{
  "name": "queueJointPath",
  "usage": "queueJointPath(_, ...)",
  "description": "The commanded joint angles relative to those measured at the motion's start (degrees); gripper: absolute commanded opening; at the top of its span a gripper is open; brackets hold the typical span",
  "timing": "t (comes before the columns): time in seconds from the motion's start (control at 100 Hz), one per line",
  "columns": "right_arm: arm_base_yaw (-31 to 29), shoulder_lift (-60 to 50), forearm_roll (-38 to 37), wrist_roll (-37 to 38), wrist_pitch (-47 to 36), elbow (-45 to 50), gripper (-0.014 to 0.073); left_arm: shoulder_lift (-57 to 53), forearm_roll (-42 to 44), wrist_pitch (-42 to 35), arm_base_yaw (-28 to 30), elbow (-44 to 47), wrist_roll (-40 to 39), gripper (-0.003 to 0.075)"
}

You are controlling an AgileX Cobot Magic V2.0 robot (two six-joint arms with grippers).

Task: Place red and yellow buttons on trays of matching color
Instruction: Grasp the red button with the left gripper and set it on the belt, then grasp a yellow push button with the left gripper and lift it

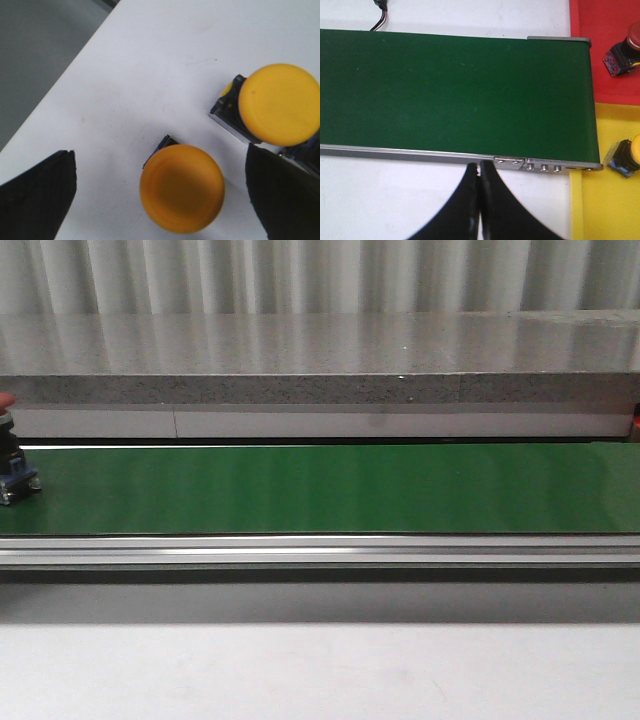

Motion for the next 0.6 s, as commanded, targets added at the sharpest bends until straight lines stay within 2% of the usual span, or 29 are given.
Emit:
queueJointPath(0.0,0.13,-0.42,0.12,-0.47,-3.11,-1.44,-0.0067,-1.75,0.29,-1.37,0.12,-1.98,-0.07,0.0640)
queueJointPath(0.12,0.13,-0.42,0.12,-0.47,-3.11,-1.44,-0.0067,-0.95,0.29,-1.12,0.12,-1.98,-0.07,0.0614)
queueJointPath(0.19,0.13,-0.42,0.12,-0.47,-3.11,-1.44,-0.0067,-0.97,0.32,-1.00,0.12,-1.98,-0.07,0.0531)
queueJointPath(0.26,0.13,-0.42,0.12,-0.47,-3.11,-1.44,-0.0067,-1.10,0.32,-0.72,0.12,-1.98,-0.07,0.0389)
queueJointPath(0.38,0.13,-0.42,0.12,-0.47,-3.11,-1.44,-0.0067,-2.67,0.42,-0.50,0.12,-1.98,-0.07,0.0099)
queueJointPath(0.44,0.13,-0.42,0.12,-0.47,-3.11,-1.44,-0.0067,-4.34,0.42,-0.36,0.12,-1.98,-0.07,-0.0012)
queueJointPath(0.59,0.13,-0.42,0.12,-0.47,-3.11,-1.44,-0.0067,-10.35,0.42,0.31,0.01,-1.98,-0.07,-0.0020)
